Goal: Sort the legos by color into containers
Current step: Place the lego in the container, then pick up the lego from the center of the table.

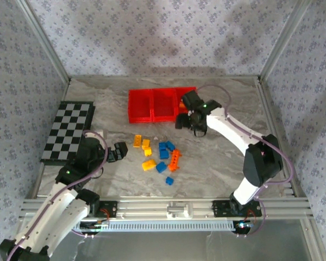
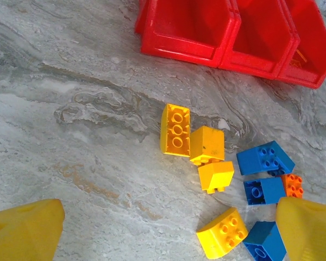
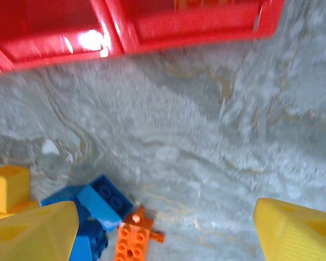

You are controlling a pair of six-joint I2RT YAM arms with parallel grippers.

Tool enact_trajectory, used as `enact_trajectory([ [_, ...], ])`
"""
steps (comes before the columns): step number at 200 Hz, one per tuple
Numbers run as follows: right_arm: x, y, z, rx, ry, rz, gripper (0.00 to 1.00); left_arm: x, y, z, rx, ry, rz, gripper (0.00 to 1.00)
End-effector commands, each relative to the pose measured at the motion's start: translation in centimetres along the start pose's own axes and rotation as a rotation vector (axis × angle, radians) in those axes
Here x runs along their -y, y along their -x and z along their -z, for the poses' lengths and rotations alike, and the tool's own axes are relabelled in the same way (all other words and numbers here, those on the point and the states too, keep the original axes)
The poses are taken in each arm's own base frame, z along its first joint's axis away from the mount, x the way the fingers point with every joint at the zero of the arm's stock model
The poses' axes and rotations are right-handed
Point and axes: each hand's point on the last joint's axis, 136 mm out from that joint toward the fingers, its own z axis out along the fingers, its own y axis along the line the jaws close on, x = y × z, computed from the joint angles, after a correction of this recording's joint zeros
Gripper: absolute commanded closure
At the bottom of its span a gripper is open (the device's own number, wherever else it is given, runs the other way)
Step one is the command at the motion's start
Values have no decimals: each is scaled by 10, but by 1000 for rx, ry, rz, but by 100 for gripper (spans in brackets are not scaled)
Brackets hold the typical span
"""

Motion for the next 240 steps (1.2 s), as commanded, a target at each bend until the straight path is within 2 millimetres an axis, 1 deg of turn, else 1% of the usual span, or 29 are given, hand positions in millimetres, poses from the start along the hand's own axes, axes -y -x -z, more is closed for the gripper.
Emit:
enact_trajectory([
  [1,-3,-21,2,12,-36,-31,16,7,4,3,18,-32,-22,0],
  [19,-10,-45,-7,-37,-36,-32,18,7,4,3,22,-38,-21,0],
  [38,-21,-64,-14,-63,-29,-27,20,7,4,4,24,-39,-18,0],
  [60,-34,-81,-22,-90,-31,-8,21,7,3,5,24,-41,-17,0],
  [76,-38,-90,-28,-108,-49,-9,21,7,3,6,25,-42,-15,0],
  [104,-42,-101,-37,-124,-72,-2,24,7,4,7,29,-43,-12,0],
  [117,-40,-108,-41,-137,-96,-7,26,7,4,8,29,-43,-12,0],
  [129,-38,-112,-42,-132,-115,-27,27,7,4,8,29,-43,-12,0],
  [138,-41,-113,-40,-121,-111,-38,28,7,4,8,29,-43,-11,0],
  [139,-34,-119,-44,-131,-130,-37,28,7,4,8,29,-44,-11,0],
  [147,-31,-124,-45,-131,-140,-43,29,7,4,8,29,-45,-9,0],
  [184,-32,-135,-54,-153,-135,-43,34,8,5,8,33,-47,-14,0],
  [216,-40,-142,-63,-161,-94,-46,34,8,5,8,31,-48,-15,0],
  [240,-40,-144,-68,-166,-108,-48,35,8,5,8,31,-47,-15,0],
])
